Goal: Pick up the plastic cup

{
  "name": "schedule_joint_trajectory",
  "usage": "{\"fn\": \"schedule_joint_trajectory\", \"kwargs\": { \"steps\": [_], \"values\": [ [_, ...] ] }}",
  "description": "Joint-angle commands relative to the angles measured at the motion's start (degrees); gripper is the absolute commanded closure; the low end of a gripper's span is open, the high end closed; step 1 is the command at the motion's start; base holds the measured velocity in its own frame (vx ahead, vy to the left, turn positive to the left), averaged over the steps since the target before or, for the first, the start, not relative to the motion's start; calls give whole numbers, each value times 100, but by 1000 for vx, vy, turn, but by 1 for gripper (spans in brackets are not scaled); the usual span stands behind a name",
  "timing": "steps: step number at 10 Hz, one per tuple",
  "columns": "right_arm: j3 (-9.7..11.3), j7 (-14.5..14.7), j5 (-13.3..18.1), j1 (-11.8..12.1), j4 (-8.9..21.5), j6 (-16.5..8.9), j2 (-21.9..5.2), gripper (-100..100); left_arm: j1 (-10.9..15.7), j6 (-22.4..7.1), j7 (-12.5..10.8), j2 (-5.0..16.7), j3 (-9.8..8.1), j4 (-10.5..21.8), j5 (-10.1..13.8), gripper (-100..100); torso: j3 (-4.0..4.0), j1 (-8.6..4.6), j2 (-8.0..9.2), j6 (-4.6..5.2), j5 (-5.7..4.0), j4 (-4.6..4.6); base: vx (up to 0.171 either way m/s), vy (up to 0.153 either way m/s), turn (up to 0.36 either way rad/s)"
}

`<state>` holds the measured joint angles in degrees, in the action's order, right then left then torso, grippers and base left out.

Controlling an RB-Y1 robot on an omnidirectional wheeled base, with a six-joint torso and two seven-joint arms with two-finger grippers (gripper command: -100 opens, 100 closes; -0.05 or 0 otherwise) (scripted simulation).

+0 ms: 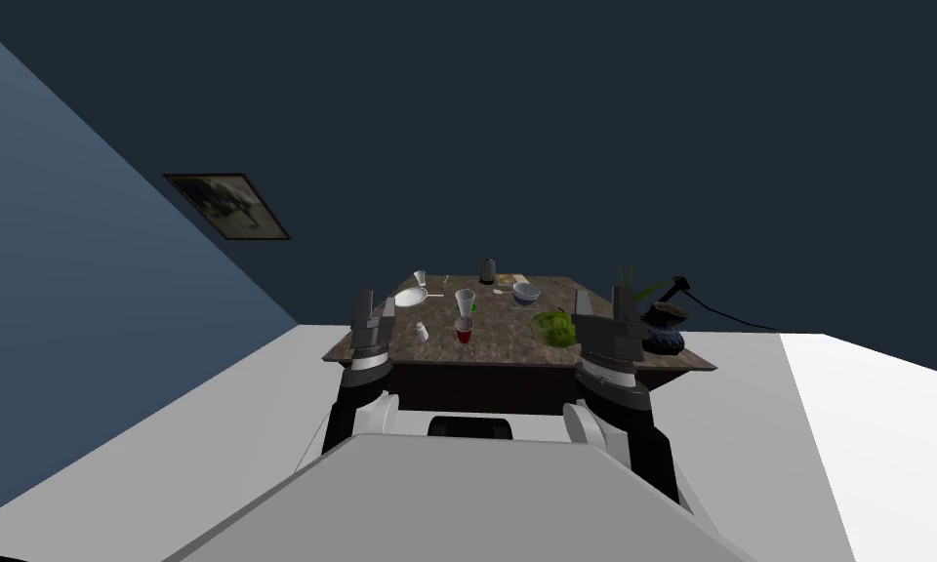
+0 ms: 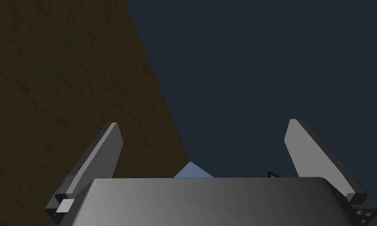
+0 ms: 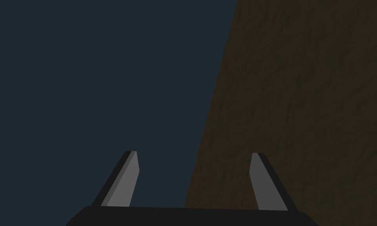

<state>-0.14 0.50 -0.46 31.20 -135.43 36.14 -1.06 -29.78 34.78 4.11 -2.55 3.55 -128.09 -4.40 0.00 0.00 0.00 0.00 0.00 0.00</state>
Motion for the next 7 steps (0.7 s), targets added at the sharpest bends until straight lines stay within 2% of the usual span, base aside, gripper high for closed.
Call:
{"fn": "schedule_joint_trajectory", "kwargs": {
  "steps": [1, 4, 5, 7],
  "values": [
    [0, 0, 0, 0, 0, 0, 0, 0, 66, -152, 1, 248, 8, 2, -5, -100, 0, 0, 0, 0, 0, 0, -2, 8, 11],
    [0, 0, 0, 0, 0, 0, 0, 0, 324, -658, 8, 736, 41, -2, -26, -100, 2, 15, 3, 0, 3, 1, -13, 34, 17],
    [0, 0, 0, 0, 0, 0, 0, 0, 324, -756, 8, 736, 41, -2, -26, -100, 2, 18, 4, 0, 4, 1, -10, 29, 3],
    [0, 0, 0, 0, 0, 0, 0, 0, 586, -1174, 15, 981, 71, -10, -46, -100, 1, 13, 2, 0, 3, 1, -9, 34, 23]
  ]
}}
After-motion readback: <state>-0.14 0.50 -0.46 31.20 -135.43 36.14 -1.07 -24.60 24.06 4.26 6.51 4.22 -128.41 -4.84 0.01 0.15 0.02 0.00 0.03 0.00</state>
